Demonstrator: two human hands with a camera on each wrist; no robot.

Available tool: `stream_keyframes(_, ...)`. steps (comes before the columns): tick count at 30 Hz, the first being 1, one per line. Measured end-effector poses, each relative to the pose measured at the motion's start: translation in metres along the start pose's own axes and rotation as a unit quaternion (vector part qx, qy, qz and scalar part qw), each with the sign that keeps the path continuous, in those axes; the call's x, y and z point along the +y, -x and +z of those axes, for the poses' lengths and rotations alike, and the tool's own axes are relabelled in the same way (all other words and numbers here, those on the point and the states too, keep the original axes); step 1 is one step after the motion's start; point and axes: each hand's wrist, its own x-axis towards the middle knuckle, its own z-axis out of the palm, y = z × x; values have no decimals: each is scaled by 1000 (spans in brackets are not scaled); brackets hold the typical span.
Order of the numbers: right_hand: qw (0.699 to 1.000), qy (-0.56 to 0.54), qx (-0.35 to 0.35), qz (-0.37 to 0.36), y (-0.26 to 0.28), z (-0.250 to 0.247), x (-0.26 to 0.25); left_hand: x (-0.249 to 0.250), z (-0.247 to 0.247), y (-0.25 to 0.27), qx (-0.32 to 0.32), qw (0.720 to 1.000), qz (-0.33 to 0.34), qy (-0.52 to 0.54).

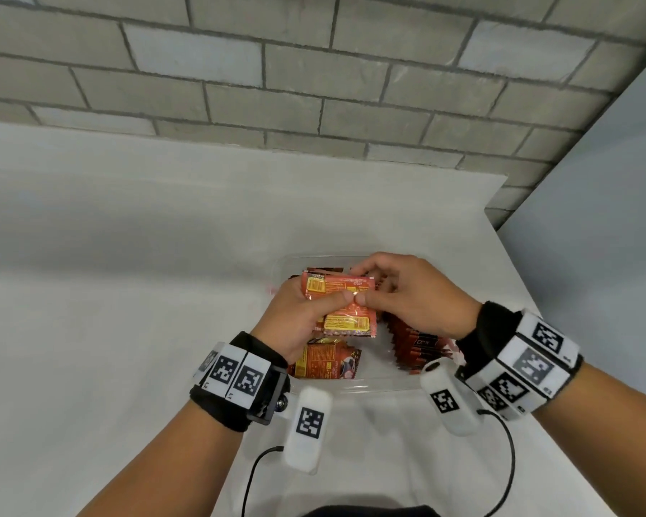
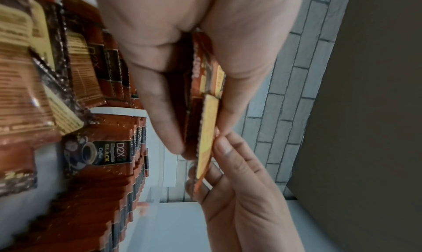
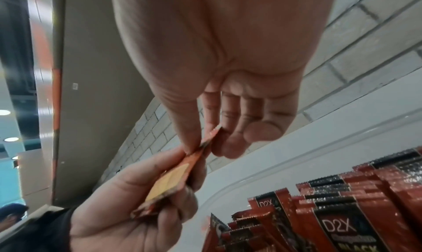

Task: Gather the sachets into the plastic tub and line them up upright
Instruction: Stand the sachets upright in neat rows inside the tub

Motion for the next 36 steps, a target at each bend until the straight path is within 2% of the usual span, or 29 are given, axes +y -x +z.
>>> stream_keyframes(3, 994, -28, 104, -18, 3, -4, 4, 0, 3, 1, 16, 1000, -7, -2)
stream_keyframes(5, 983, -29, 178, -47, 6, -6, 3, 0, 2, 1, 31, 999, -14, 40)
stream_keyframes(6, 980, -19, 188, -68, 8, -6, 2, 0, 2, 0, 33, 997, -19, 70)
stream_keyframes(8, 983, 35, 147, -106, 11, 1, 1, 1, 3, 1, 20, 993, -19, 112)
stream_keyframes(10, 989, 85, 59, -103, 14, 9, 1, 2, 5, 1, 9, 994, 1, 113)
stream_keyframes(12, 991, 97, 23, -92, 14, 8, 3, 3, 5, 0, 15, 996, 26, 82)
stream_keyframes(15, 989, 55, 102, -88, 12, -1, 1, 2, 3, -1, 22, 998, 33, 57)
stream_keyframes(17, 987, 70, 123, -70, 9, -4, 0, 1, 3, -1, 15, 998, 33, 49)
stream_keyframes(19, 990, 82, 105, -42, 5, -2, -2, 0, 5, -1, 10, 998, 41, 49)
stream_keyframes(23, 997, 1, 73, 26, 1, 7, -3, -1, 8, -2, 27, 994, 55, 86)
stream_keyframes(25, 998, -13, 63, 21, 0, 11, -1, -1, 5, -3, 27, 994, 51, 93)
stream_keyframes(29, 996, -1, 76, -35, -5, 8, -4, 0, -1, -4, 5, 996, 21, 84)
stream_keyframes(31, 998, -9, 50, -46, -8, 6, -5, 0, -3, -4, 2, 997, 17, 78)
stream_keyframes(36, 996, -76, 38, 33, -10, 2, 0, -3, -3, -3, 17, 997, 38, 69)
